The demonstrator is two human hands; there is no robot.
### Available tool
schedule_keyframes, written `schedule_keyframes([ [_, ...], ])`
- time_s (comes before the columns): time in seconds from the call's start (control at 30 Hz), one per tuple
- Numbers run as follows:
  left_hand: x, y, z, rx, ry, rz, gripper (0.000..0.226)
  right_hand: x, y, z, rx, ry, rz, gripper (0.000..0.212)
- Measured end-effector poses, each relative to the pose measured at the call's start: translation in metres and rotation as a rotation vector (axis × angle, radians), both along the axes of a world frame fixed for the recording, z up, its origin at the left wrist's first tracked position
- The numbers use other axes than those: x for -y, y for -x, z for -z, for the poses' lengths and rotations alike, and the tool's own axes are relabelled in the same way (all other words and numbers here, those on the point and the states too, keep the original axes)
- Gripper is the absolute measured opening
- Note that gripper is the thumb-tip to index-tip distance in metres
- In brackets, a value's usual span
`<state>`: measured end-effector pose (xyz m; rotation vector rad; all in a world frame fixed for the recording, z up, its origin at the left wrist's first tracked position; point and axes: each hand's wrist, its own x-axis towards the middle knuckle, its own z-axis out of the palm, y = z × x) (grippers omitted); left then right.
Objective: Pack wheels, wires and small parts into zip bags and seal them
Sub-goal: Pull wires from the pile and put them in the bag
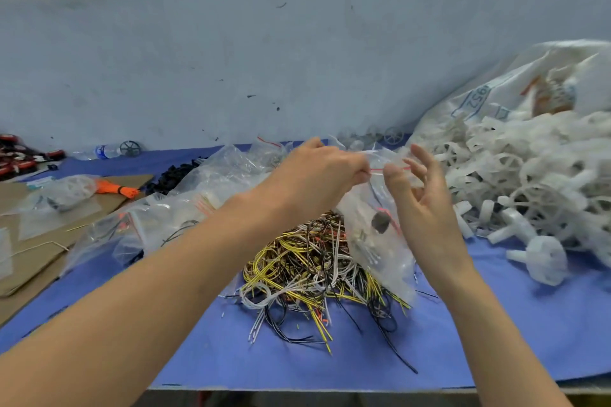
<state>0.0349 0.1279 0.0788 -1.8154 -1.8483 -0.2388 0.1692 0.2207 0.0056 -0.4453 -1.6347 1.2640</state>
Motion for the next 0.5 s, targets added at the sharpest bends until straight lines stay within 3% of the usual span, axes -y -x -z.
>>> schedule_keyframes([
  [0.07,-0.009,-0.007,-0.020,-0.058,-0.058,-0.017,0.025,0.003,-0.005,-0.008,-0.020,0.009,-0.072,0.054],
  [0.2,-0.008,-0.017,-0.049,-0.021,-0.077,-0.026,0.026,0.002,-0.010,-0.026,-0.049,0.012,-0.031,0.023],
  [0.3,0.006,-0.017,-0.055,0.049,-0.100,-0.014,0.025,0.009,-0.013,-0.038,-0.077,0.015,-0.063,0.020],
  [0.5,0.056,0.000,-0.030,0.532,-0.004,0.116,0.021,0.027,-0.014,-0.048,-0.137,0.048,-0.152,0.015],
])
